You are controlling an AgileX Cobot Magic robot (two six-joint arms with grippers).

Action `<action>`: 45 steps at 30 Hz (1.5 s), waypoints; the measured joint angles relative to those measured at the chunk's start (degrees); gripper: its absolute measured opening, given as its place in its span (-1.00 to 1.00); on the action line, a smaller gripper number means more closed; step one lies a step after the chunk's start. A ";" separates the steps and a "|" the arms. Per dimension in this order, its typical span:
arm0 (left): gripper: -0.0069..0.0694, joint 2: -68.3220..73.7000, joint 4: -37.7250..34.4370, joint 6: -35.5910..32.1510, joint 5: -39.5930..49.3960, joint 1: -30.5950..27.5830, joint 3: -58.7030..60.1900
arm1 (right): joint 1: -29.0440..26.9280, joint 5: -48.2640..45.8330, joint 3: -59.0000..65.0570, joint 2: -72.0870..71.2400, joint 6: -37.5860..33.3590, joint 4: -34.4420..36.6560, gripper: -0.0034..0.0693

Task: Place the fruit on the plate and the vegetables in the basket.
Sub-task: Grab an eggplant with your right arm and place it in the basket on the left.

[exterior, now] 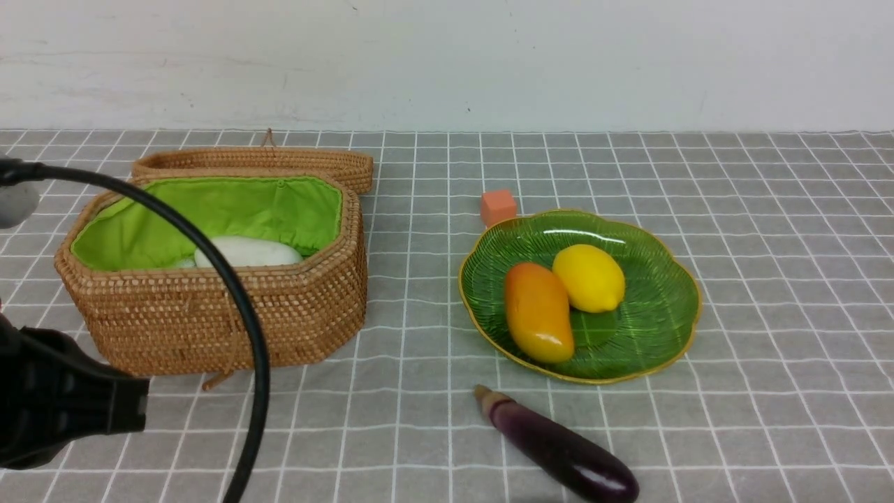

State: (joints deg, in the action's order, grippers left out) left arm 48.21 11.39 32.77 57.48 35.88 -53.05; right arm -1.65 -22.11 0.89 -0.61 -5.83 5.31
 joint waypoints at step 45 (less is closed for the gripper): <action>-0.77 -48.77 3.75 0.90 -38.71 -33.02 54.54 | 0.00 0.00 0.00 -0.05 0.00 0.00 -0.25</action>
State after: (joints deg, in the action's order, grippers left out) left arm -0.56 15.14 33.66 18.77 2.86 1.49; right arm -1.65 -22.11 0.89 -0.66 -5.83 5.31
